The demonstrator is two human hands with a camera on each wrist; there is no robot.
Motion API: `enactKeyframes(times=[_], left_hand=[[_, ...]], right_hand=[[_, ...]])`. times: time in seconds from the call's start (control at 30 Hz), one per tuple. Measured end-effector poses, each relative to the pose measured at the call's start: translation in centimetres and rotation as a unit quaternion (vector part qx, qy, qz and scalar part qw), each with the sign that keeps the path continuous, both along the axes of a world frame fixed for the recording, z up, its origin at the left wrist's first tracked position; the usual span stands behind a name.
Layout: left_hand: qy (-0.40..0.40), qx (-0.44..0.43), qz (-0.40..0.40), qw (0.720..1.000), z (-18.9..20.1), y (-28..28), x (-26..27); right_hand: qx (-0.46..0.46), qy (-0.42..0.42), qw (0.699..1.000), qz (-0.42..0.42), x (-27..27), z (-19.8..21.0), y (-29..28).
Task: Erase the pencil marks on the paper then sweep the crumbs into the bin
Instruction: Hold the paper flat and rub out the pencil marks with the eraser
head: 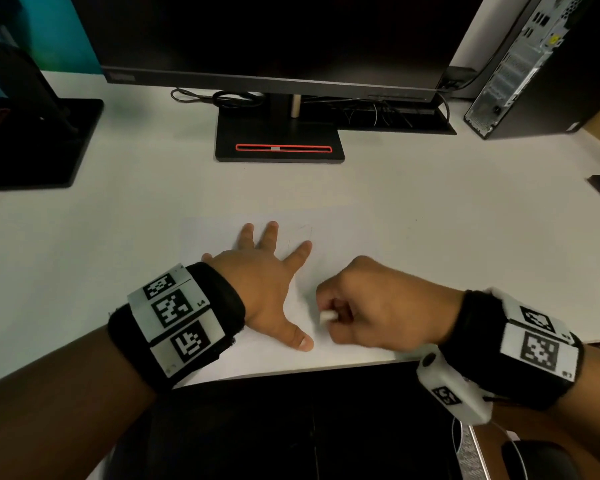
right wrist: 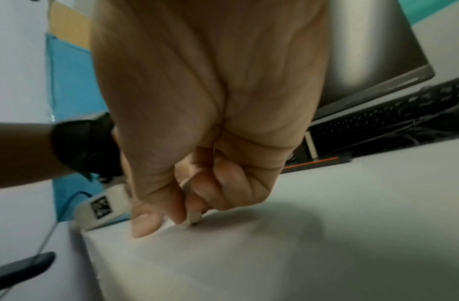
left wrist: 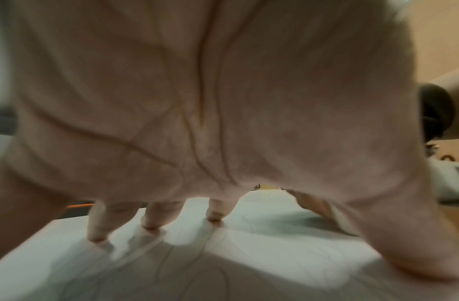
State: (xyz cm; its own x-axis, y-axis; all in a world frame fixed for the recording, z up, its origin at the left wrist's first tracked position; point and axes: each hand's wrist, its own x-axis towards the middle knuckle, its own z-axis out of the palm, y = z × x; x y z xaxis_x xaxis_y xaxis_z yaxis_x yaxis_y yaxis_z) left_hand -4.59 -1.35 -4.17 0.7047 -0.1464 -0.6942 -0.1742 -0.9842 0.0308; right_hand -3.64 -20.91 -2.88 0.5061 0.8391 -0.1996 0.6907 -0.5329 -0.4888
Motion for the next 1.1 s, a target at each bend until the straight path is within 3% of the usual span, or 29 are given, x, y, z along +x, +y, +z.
enactKeyframes(times=[0.07, 0.2, 0.33, 0.4, 0.5, 0.63, 0.8, 0.93, 1.1], left_hand=[[0.0, 0.0, -0.001, 1.0, 0.0, 0.0, 0.1], [0.004, 0.006, -0.002, 1.0, 0.3, -0.2, 0.1], [0.003, 0.007, -0.001, 1.0, 0.2, -0.2, 0.1], [0.004, 0.008, -0.001, 1.0, 0.2, -0.2, 0.1], [0.001, 0.006, -0.005, 1.0, 0.2, -0.1, 0.1], [0.001, 0.004, -0.005, 1.0, 0.1, 0.0, 0.1], [0.005, 0.004, -0.004, 1.0, 0.3, -0.1, 0.0], [0.005, 0.004, -0.002, 1.0, 0.2, -0.1, 0.0], [0.003, 0.001, -0.004, 1.0, 0.3, 0.0, 0.0]], right_hand=[[-0.016, 0.023, 1.0, 0.008, 0.2, 0.2, -0.3], [-0.005, -0.044, 0.998, -0.05, 1.8, 0.1, -0.8], [-0.001, 0.014, 1.0, 0.022, -0.5, 0.1, -0.1], [-0.011, 0.034, 0.999, 0.006, 0.2, 0.3, -0.5], [-0.004, -0.016, 0.999, -0.033, 1.2, 0.2, -0.8], [-0.009, 0.03, 0.999, 0.033, -1.0, 0.2, -0.2], [-0.007, 0.0, 1.0, -0.026, 1.1, 0.3, -0.9], [-0.013, 0.037, 0.999, 0.031, -0.9, 0.1, -0.2], [-0.001, -0.002, 0.999, -0.034, 1.5, 0.2, -0.7]])
